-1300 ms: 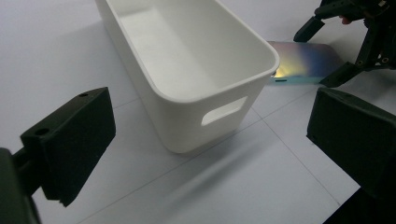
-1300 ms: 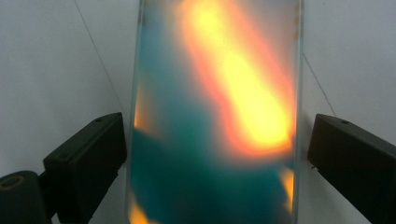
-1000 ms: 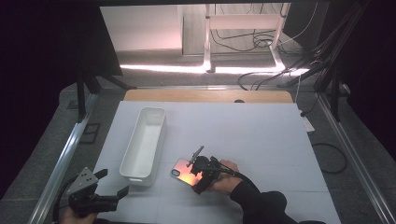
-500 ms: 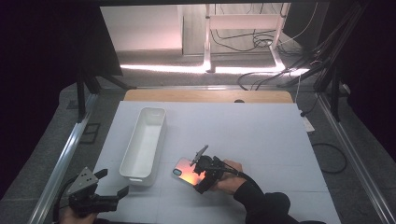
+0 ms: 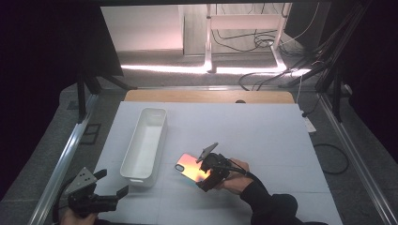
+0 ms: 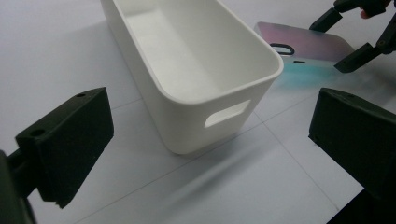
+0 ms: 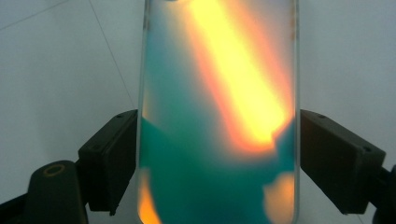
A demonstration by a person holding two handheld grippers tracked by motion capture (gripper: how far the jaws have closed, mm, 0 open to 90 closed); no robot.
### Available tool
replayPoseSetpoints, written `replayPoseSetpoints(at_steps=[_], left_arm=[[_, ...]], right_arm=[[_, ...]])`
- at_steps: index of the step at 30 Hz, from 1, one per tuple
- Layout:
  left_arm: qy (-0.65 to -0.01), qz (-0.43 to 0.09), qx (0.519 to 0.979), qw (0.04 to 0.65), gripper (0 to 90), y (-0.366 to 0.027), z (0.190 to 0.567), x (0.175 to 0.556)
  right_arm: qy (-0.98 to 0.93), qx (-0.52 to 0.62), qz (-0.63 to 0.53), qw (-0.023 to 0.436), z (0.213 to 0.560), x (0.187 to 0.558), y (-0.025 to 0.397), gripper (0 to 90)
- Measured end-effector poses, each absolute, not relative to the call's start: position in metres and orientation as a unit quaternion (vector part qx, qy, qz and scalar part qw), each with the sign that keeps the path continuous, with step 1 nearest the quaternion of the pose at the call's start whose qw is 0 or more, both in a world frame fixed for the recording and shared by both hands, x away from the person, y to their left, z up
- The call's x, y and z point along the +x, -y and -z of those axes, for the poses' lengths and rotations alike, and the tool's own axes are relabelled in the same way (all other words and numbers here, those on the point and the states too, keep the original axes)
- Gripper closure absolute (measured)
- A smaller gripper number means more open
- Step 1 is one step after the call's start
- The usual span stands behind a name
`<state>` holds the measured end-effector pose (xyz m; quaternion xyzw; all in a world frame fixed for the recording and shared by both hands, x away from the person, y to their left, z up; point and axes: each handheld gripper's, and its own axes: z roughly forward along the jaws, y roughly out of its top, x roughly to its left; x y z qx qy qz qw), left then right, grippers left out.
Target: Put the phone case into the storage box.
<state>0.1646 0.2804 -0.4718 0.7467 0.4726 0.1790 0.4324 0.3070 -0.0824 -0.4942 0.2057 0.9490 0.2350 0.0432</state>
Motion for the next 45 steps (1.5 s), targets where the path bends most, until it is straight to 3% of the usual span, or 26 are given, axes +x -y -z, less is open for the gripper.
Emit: replayPoseSetpoints(at_steps=[24,45], left_arm=[[-0.408,-0.178,0.757,0.479,0.0,-0.257,0.447,0.192],[-0.346,-0.134,0.773,0.514,0.0,-0.222,0.434,0.236]], right_arm=[[-0.924,0.223,-0.305,0.054,0.463,0.306,0.116,17.1],[-0.903,0.227,-0.36,0.053,0.439,0.296,0.153,17.0]])
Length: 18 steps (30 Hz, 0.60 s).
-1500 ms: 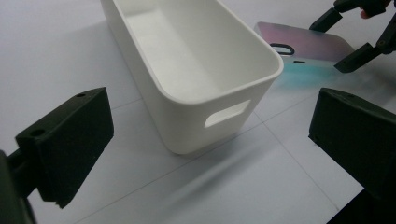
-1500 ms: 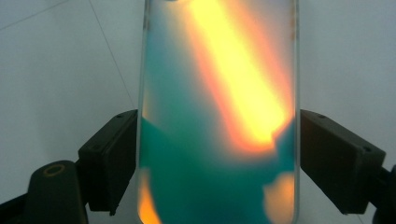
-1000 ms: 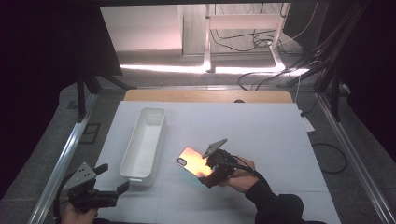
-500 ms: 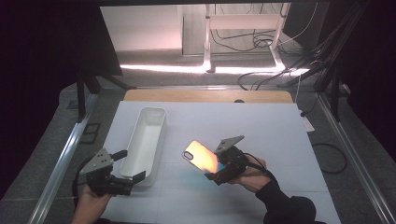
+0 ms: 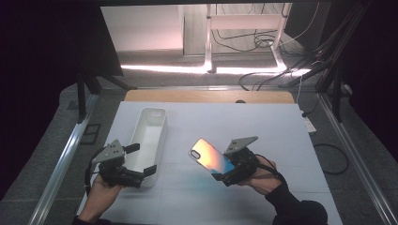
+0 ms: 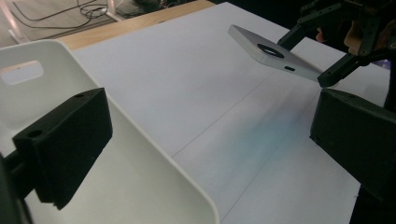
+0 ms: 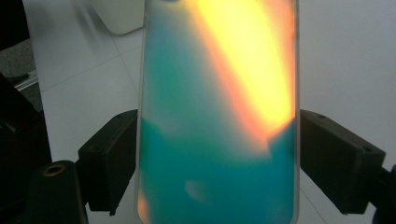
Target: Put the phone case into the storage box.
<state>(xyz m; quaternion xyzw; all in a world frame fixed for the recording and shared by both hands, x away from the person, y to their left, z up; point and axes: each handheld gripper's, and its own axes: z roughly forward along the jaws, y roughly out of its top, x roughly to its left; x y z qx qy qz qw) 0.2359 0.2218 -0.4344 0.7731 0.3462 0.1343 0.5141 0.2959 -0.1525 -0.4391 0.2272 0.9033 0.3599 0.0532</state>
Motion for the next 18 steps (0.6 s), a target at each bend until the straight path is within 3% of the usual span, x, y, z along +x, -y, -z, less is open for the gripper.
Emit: replayPoseSetpoints(at_steps=[18], left_arm=[[-0.305,-0.115,0.793,0.515,0.0,-0.192,0.428,0.254]], right_arm=[[-0.889,0.23,-0.394,0.042,0.43,0.286,0.179,17.0]])
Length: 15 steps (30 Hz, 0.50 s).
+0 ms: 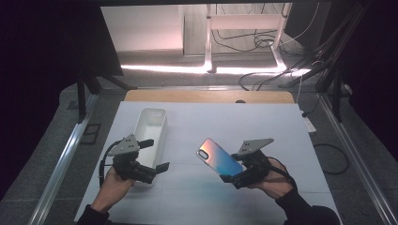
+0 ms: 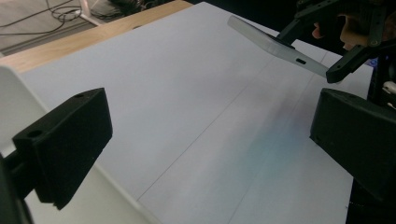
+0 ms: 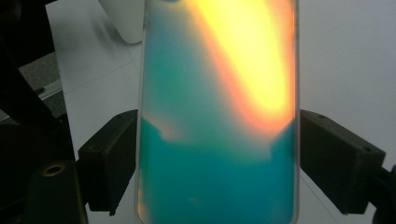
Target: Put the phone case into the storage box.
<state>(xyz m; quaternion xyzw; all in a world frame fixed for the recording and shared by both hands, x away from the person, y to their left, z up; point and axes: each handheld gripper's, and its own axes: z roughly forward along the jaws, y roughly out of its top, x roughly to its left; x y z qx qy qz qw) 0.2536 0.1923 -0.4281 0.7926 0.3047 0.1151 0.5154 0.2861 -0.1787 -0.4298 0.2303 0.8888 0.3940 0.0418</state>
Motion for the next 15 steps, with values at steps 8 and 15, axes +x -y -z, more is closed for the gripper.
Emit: replayPoseSetpoints(at_steps=[8,15], left_arm=[[-0.292,-0.106,0.799,0.515,0.0,-0.178,0.424,0.258],[-0.282,-0.1,0.801,0.519,0.0,-0.169,0.421,0.261]], right_arm=[[-0.885,0.227,-0.405,0.037,0.427,0.281,0.184,17.0],[-0.881,0.221,-0.417,0.033,0.425,0.277,0.191,17.0]])
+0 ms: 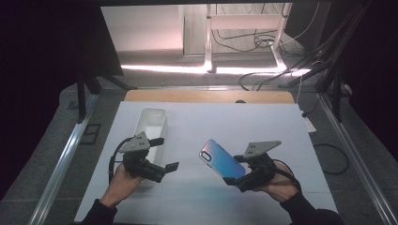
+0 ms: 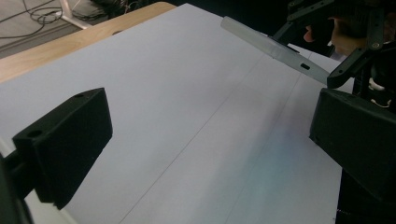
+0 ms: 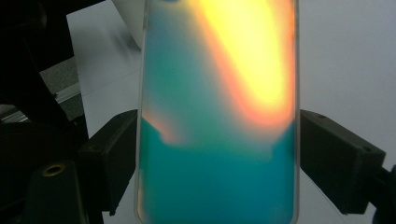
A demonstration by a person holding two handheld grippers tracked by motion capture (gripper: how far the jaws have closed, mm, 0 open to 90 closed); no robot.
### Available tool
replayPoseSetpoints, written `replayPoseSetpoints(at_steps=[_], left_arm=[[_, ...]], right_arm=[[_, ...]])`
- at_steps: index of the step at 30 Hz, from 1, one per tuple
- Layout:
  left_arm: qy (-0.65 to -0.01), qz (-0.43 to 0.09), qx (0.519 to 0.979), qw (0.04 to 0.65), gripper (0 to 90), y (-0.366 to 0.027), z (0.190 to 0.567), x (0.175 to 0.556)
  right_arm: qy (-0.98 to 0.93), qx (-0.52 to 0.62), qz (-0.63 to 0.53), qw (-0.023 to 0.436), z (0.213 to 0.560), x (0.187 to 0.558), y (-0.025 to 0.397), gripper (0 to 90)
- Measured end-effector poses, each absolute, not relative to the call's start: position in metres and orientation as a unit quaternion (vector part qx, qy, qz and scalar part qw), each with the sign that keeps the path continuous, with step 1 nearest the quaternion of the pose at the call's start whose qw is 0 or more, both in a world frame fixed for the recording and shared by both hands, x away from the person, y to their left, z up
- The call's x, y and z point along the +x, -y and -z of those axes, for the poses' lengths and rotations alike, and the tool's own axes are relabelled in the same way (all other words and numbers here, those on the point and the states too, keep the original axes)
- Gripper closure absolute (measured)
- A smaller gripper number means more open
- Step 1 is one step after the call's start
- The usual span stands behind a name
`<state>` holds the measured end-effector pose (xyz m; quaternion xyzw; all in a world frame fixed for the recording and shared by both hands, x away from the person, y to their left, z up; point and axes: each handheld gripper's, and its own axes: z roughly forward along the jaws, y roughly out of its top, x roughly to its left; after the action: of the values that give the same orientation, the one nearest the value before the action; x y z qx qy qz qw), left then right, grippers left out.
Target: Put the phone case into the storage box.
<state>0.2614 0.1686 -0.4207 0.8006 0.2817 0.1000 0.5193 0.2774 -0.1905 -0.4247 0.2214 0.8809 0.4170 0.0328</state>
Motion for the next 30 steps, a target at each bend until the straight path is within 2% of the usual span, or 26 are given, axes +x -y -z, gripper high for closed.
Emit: replayPoseSetpoints(at_steps=[13,30], left_arm=[[-0.231,-0.069,0.807,0.54,0.0,-0.14,0.416,0.272],[-0.2,-0.05,0.817,0.539,0.0,-0.132,0.42,0.267]], right_arm=[[-0.875,0.218,-0.432,0.027,0.422,0.274,0.199,17.0],[-0.873,0.183,-0.452,-0.006,0.425,0.268,0.19,17.0]])
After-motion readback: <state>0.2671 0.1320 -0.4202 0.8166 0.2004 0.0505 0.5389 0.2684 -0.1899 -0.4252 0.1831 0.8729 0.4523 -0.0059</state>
